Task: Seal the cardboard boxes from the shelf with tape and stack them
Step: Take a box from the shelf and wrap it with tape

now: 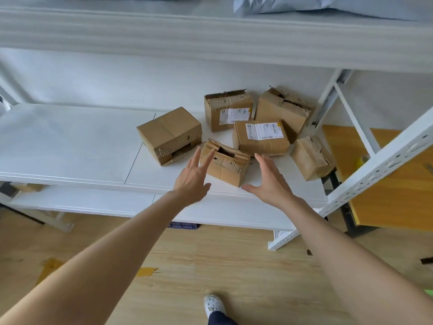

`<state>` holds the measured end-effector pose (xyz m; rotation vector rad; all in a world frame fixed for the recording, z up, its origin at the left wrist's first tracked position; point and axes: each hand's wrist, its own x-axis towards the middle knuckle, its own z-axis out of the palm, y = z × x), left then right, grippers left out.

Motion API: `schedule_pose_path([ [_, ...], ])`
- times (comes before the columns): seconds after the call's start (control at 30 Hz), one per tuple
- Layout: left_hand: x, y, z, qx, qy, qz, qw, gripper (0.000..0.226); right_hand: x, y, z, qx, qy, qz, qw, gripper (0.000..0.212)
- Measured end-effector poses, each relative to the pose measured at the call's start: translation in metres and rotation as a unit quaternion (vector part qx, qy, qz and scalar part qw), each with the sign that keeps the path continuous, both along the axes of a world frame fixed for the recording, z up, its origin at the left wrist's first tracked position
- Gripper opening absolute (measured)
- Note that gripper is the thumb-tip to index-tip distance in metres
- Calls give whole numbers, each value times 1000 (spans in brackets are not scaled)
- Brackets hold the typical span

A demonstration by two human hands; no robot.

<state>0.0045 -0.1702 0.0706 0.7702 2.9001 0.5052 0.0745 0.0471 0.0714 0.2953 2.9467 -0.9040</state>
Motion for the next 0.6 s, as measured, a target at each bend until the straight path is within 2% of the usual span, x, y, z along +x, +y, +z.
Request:
schedule_pose_path([
  [0.13, -48, 20, -3, -51, 10, -26, 998, 106, -53, 3, -7, 3, -5, 21, 1000, 111],
  [0.27, -91, 35, -3, -129, 3, -42, 991, 116, -88, 8, -19, 54, -25, 61, 996, 119],
  [0.47, -129, 54, -4, -308, 47, -162, 936, 117, -108, 9, -37, 157, -37, 133, 978, 117],
  [0.6, -136, 59, -10, -327, 44, -200, 923, 107, -112, 6, -44, 176, -25, 149, 973, 110],
])
